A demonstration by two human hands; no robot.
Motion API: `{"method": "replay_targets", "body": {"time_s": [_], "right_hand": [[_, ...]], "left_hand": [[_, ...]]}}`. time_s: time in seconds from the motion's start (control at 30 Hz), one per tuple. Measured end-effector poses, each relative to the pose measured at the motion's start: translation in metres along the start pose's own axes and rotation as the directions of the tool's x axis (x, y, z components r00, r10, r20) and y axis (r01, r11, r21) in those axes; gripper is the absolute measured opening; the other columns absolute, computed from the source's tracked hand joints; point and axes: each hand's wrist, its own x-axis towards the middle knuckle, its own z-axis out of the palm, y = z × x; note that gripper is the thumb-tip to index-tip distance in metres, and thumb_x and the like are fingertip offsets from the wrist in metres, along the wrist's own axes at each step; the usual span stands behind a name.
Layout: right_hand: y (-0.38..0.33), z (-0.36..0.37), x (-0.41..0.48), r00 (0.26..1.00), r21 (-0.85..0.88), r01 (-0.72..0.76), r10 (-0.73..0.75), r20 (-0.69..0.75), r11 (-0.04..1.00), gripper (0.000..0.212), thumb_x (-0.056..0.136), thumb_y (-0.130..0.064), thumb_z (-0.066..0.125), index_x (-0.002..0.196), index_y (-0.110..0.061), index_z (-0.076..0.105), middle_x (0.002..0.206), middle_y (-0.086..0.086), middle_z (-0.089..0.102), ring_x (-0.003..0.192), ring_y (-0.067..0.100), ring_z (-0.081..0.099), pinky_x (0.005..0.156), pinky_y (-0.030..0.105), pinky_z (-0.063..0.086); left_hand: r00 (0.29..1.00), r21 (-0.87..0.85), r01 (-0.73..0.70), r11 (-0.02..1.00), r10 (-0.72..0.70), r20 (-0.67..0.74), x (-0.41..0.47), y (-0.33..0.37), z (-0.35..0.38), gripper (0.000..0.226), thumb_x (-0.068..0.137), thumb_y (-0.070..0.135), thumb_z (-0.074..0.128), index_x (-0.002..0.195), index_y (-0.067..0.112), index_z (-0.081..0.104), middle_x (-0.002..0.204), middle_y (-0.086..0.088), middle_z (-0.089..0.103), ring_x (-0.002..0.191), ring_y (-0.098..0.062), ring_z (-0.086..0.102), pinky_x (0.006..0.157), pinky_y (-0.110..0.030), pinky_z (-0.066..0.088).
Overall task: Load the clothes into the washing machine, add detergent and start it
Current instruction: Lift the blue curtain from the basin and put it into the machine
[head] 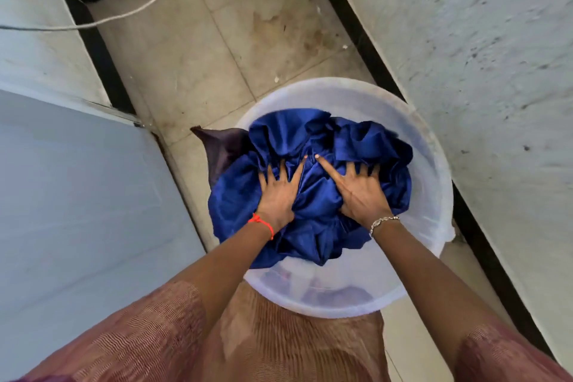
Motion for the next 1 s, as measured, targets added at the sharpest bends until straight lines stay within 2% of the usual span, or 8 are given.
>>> {"method": "replay_targets", "body": {"time_s": [0.1,0.23,0.3,0.37,0.47,0.7,0.9,1.0], "right_hand": [[0.0,-0.002,0.005,1.0,0.087,0.021,-0.021,0.0,0.996,0.089,0.085,-0.002,0.049,0.144,-0.035,-0.008,0.118,0.021,0.053,0.089,0.035,0.06,0.075,0.041,0.05],[-0.003,-0.024,0.004,1.0,0.231,-0.024,0.021,0.011,0.973,0.076,0.089,0.006,0.038,0.147,-0.031,0.005,0.118,0.02,0.054,0.091,0.035,0.061,0.073,0.04,0.048],[-0.004,-0.04,-0.005,0.999,0.298,-0.045,0.043,0.013,0.954,0.076,0.088,0.007,0.038,0.147,-0.032,0.01,0.123,0.02,0.053,0.091,0.036,0.06,0.074,0.041,0.047],[-0.004,-0.059,-0.018,0.997,0.36,-0.074,0.074,0.013,0.93,0.078,0.085,0.009,0.04,0.145,-0.034,0.018,0.14,0.018,0.043,0.092,0.036,0.06,0.077,0.04,0.048],[-0.002,-0.098,-0.048,0.994,0.443,-0.089,0.105,-0.012,0.892,0.077,0.08,0.01,0.044,0.141,-0.035,0.03,0.148,0.012,0.036,0.096,0.037,0.061,0.079,0.04,0.048],[0.005,-0.22,-0.126,0.979,0.521,-0.057,0.149,-0.137,0.852,0.07,0.075,0.01,0.048,0.132,-0.03,0.049,0.138,0.012,0.05,0.098,0.038,0.062,0.08,0.04,0.048],[0.005,-0.332,-0.198,0.942,0.544,-0.007,0.188,-0.277,0.839,0.067,0.07,0.01,0.049,0.126,-0.026,0.056,0.125,0.012,0.061,0.094,0.038,0.063,0.074,0.041,0.049],[-0.001,-0.384,-0.237,0.908,0.564,0.022,0.22,-0.357,0.825,0.065,0.069,0.011,0.048,0.123,-0.022,0.06,0.112,0.013,0.068,0.089,0.039,0.063,0.069,0.042,0.05]], "left_hand": [[0.997,0.038,-0.039,0.999,0.041,-0.064,0.005,-0.002,-0.004,0.081,0.09,0.003,0.044,0.149,0.016,-0.01,0.145,-0.023,0.032,0.133,-0.041,0.033,0.107,-0.053,0.028],[0.989,-0.032,-0.107,0.994,0.103,-0.108,0.001,-0.008,-0.025,0.077,0.088,-0.005,0.039,0.15,0.017,-0.002,0.127,-0.02,0.054,0.108,-0.039,0.056,0.088,-0.046,0.045],[0.985,-0.074,-0.119,0.99,0.109,-0.131,-0.012,-0.012,-0.039,0.078,0.087,-0.005,0.042,0.15,0.019,0.003,0.121,-0.019,0.056,0.104,-0.039,0.057,0.083,-0.047,0.046],[0.985,-0.129,-0.127,0.983,0.11,-0.13,-0.03,-0.016,-0.053,0.077,0.088,-0.004,0.044,0.15,0.02,0.006,0.116,-0.019,0.056,0.1,-0.039,0.057,0.08,-0.045,0.046],[0.985,-0.161,-0.132,0.978,0.111,-0.134,-0.066,-0.019,-0.085,0.072,0.089,-0.003,0.045,0.149,0.018,0.013,0.121,-0.019,0.054,0.101,-0.039,0.055,0.08,-0.044,0.046],[0.959,-0.206,-0.183,0.961,0.129,-0.252,-0.164,-0.026,-0.183,0.068,0.087,-0.004,0.046,0.147,0.018,0.023,0.123,-0.018,0.052,0.103,-0.038,0.055,0.079,-0.043,0.045],[0.9,-0.198,-0.275,0.941,0.18,-0.398,-0.255,-0.041,-0.276,0.068,0.081,-0.008,0.046,0.143,0.016,0.031,0.117,-0.016,0.056,0.1,-0.037,0.055,0.073,-0.042,0.043],[0.858,-0.189,-0.322,0.928,0.202,-0.472,-0.304,-0.048,-0.318,0.069,0.078,-0.009,0.048,0.142,0.014,0.035,0.119,-0.016,0.056,0.102,-0.038,0.055,0.076,-0.045,0.045]]}}
